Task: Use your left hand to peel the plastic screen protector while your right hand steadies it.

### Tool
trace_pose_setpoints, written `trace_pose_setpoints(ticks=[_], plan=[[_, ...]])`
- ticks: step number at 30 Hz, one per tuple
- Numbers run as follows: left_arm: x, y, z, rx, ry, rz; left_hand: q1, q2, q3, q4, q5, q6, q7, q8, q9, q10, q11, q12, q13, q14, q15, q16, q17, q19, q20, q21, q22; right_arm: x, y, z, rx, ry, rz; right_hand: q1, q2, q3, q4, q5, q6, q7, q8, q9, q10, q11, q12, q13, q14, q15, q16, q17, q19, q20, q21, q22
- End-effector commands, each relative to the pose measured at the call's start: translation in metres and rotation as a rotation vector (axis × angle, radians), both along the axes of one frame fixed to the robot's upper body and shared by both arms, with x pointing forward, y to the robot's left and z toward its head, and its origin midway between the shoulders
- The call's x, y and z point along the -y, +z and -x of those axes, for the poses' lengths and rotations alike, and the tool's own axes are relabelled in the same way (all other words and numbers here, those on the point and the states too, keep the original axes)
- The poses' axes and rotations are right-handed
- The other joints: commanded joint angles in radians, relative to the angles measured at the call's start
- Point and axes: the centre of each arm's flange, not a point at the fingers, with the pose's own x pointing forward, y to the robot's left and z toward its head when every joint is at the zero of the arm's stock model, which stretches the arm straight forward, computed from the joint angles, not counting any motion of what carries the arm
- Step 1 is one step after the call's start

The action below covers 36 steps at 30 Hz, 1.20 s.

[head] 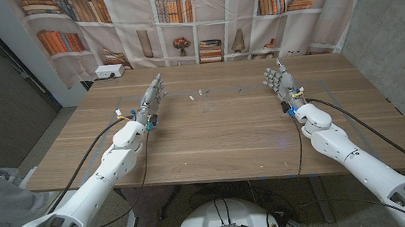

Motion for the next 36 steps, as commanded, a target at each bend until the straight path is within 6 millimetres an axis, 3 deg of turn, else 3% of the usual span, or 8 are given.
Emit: trace_pose_setpoints(ticks=[1, 12, 21, 29, 36], plan=[[0.003, -0.001, 0.002, 0.002, -0.015, -0.016, 0.004, 0.002, 0.008, 0.0, 0.004, 0.003, -0.009, 0.008, 0.005, 0.001, -0.011, 0.007, 0.005, -0.012, 0.004, 0.004, 0.001, -0.005, 0.007, 0.003, 0.003, -0.007, -0.005, -0.001, -0.019, 0.015, -0.01, 0.012, 0.0, 0.007, -0.003, 0.006, 0.008, 0.003, 0.007, 0.001, 0.011, -0.002, 0.011, 0.004, 0.011, -0.001, 0.005, 0.001, 0.0, 0.002, 0.0, 0.003], [-0.001, 0.012, 0.018, 0.052, 0.061, -0.118, 0.008, 0.005, 0.008, -0.006, 0.004, 0.033, -0.011, 0.018, 0.004, 0.039, -0.021, 0.021, 0.003, -0.02, 0.011, 0.002, -0.002, -0.005, 0.014, -0.01, 0.004, -0.017, 0.0, 0.001, -0.018, 0.011, 0.009, 0.016, 0.004, 0.008, -0.006, 0.006, 0.008, 0.006, 0.006, 0.001, 0.016, -0.001, 0.012, 0.003, 0.013, 0.001, 0.004, 0.0, 0.001, 0.003, -0.008, 0.003], [-0.009, 0.012, 0.024, 0.074, 0.104, -0.081, 0.018, 0.009, 0.011, -0.014, 0.004, 0.058, -0.022, 0.024, 0.002, 0.081, -0.034, 0.033, 0.002, -0.031, 0.011, 0.001, -0.004, -0.005, 0.014, -0.022, 0.005, -0.019, 0.002, 0.001, -0.021, 0.01, 0.022, 0.018, 0.006, 0.008, -0.008, 0.005, 0.008, 0.004, 0.006, 0.001, 0.02, -0.001, 0.013, 0.003, 0.011, 0.0, 0.002, 0.0, 0.001, 0.006, -0.013, 0.004], [0.004, 0.022, 0.015, 0.08, 0.116, -0.126, 0.027, 0.012, 0.013, -0.022, 0.005, 0.082, -0.016, 0.03, 0.001, 0.112, -0.038, 0.041, 0.002, -0.02, 0.007, 0.008, -0.005, -0.001, 0.014, -0.03, 0.006, -0.011, 0.01, 0.007, -0.016, -0.024, 0.073, 0.02, 0.007, 0.009, -0.011, 0.005, 0.008, 0.004, 0.005, 0.001, 0.021, -0.004, 0.013, 0.003, 0.003, -0.003, -0.002, 0.0, 0.0, 0.006, -0.02, 0.004], [0.008, 0.036, 0.024, 0.113, 0.202, -0.239, 0.037, 0.013, 0.016, -0.03, 0.007, 0.093, -0.016, 0.032, 0.0, 0.138, -0.053, 0.048, 0.002, -0.012, 0.004, 0.012, -0.005, 0.002, 0.013, -0.036, 0.006, -0.014, 0.014, 0.009, -0.006, 0.014, 0.066, 0.022, 0.006, 0.007, -0.013, 0.004, 0.009, 0.003, 0.005, 0.001, 0.02, -0.004, 0.012, 0.003, -0.003, 0.002, -0.004, 0.0, -0.006, 0.007, -0.028, 0.004]])
